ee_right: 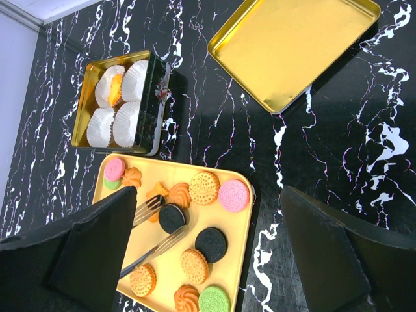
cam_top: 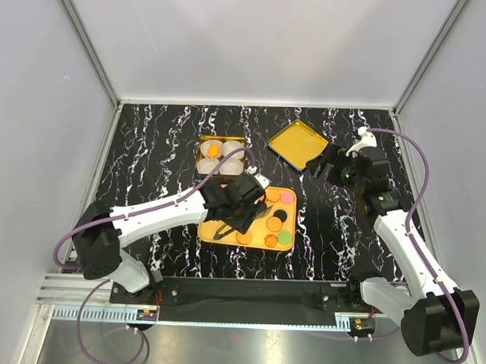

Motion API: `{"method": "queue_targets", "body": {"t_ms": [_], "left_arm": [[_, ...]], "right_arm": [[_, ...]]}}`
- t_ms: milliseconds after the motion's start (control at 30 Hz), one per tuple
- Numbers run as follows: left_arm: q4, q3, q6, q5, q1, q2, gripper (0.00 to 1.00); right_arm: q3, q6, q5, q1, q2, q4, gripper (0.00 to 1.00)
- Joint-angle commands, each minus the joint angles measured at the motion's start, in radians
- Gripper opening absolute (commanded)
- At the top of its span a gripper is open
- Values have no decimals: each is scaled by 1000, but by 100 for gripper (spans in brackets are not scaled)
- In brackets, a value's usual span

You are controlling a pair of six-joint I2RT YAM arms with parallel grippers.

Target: Pack the cookies

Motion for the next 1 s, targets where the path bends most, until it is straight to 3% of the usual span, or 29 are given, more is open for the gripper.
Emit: {"method": "queue_targets", "body": {"t_ms": [0, 967], "left_arm": [[10, -2, -5, -22, -9, -5, 54], [-21, 30, -3, -54, -13, -40, 47]], "right_arm": [[6, -18, 18, -2, -10, 8, 100], [5, -18, 18, -2, -10, 8, 100]]}}
